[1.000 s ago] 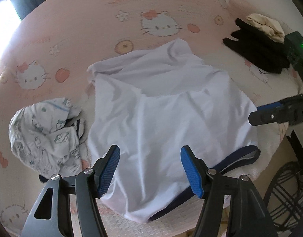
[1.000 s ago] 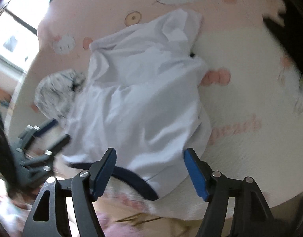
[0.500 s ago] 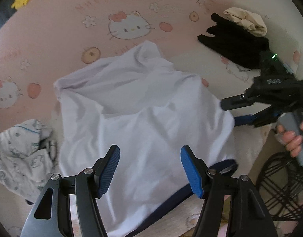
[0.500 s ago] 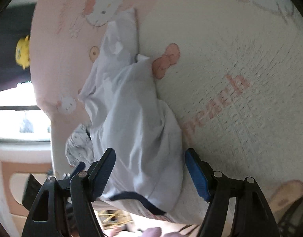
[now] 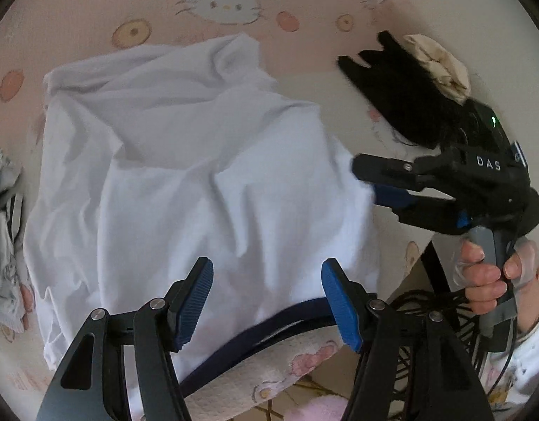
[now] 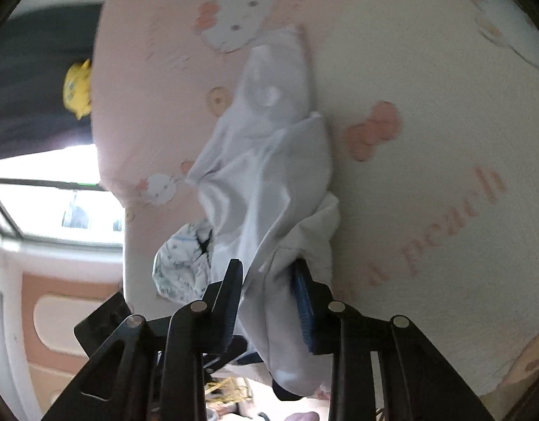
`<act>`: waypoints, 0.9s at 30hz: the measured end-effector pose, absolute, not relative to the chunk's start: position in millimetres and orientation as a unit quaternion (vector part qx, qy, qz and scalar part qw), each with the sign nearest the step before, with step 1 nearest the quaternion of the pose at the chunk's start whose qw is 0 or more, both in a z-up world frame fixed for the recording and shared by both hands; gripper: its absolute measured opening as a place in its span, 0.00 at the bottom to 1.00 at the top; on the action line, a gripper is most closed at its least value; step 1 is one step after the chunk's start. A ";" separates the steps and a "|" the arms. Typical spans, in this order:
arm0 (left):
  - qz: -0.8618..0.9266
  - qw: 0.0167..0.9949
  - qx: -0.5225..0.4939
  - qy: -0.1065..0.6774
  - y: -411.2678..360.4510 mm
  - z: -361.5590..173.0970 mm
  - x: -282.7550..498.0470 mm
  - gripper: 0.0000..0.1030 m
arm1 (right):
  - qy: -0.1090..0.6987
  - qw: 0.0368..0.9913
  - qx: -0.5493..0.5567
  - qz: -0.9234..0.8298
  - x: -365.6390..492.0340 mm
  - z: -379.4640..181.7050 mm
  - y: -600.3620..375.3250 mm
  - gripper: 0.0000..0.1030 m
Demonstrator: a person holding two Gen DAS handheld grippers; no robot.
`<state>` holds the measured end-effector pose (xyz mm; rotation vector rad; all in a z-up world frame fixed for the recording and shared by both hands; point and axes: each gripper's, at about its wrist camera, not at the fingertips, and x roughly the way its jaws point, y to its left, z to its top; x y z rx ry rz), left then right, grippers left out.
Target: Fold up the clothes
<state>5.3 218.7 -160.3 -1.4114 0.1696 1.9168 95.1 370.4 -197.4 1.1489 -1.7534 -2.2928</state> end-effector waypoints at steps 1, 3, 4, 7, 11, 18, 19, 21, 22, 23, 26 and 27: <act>0.747 0.372 -0.547 0.062 220.2 -159.4 6.3 0.60 | -0.556 0.024 0.370 -0.744 91.4 -191.9 367.5 0.23; 0.750 0.378 -0.539 0.057 223.8 -158.5 7.4 0.60 | -0.539 0.042 0.378 -0.752 82.4 -186.1 358.4 0.21; 0.753 0.378 -0.535 0.059 225.3 -157.8 7.2 0.60 | -0.531 0.048 0.386 -0.753 80.1 -186.0 354.7 0.21; 0.752 0.372 -0.541 0.061 230.4 -160.0 3.6 0.60 | -0.508 0.052 0.407 -0.757 66.7 -188.4 343.5 0.20; 0.756 0.370 -0.539 0.049 223.5 -153.3 2.0 0.60 | -0.508 0.058 0.413 -0.753 64.8 -192.7 342.7 0.20; 0.768 0.375 -0.517 0.049 220.4 -135.7 1.7 0.60 | -0.521 0.055 0.426 -0.738 73.7 -200.5 353.7 0.20; 0.767 0.376 -0.517 0.053 223.2 -137.3 2.8 0.60 | -0.526 0.055 0.429 -0.733 74.2 -202.0 355.2 0.20; 0.760 0.378 -0.526 0.059 231.8 -146.3 3.2 0.60 | -0.524 0.055 0.449 -0.722 68.9 -202.2 357.0 0.20; 0.756 0.377 -0.532 0.061 236.2 -151.6 3.4 0.60 | -0.515 0.056 0.466 -0.717 63.3 -200.0 357.8 0.20; 0.752 0.378 -0.536 0.061 238.9 -155.6 3.0 0.60 | -0.507 0.057 0.483 -0.712 57.6 -197.9 358.7 0.20; 0.752 0.383 -0.533 0.058 245.6 -165.7 1.0 0.60 | -0.466 0.053 0.528 -0.707 38.9 -189.6 357.7 0.20; 0.760 0.382 -0.522 0.058 246.8 -168.2 0.0 0.60 | -0.457 0.051 0.539 -0.705 34.9 -187.9 358.4 0.20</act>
